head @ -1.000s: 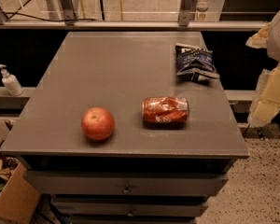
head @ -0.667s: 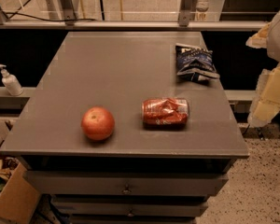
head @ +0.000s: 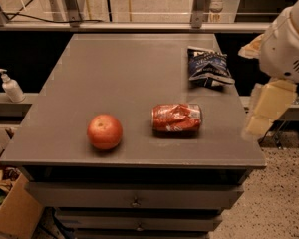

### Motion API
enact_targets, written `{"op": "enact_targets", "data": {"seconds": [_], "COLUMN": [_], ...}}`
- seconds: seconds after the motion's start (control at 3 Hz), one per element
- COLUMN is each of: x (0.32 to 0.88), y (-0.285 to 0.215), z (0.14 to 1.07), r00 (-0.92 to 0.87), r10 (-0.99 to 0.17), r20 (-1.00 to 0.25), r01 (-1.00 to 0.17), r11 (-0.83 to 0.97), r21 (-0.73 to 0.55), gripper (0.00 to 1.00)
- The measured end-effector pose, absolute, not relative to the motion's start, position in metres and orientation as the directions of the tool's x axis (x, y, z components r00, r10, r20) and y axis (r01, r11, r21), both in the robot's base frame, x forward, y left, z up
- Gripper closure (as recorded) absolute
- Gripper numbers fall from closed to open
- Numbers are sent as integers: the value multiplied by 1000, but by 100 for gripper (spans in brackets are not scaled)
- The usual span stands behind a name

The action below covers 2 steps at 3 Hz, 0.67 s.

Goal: Place coke can upright

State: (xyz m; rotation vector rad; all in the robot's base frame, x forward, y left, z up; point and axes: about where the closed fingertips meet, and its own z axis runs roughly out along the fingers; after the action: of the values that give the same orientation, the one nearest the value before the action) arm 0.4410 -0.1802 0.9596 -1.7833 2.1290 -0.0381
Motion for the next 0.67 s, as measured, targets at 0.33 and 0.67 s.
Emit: {"op": "enact_targets", "data": {"seconds": [0.33, 0.67], "x": [449, 461], "y": [-152, -122], "z": [942, 921], "r00": [-84, -43], "r10": [-955, -957], "r20": [-283, -287], "r01": [-954, -956], "r11": [159, 122], "r21": [-254, -265], "gripper": [0, 0]}}
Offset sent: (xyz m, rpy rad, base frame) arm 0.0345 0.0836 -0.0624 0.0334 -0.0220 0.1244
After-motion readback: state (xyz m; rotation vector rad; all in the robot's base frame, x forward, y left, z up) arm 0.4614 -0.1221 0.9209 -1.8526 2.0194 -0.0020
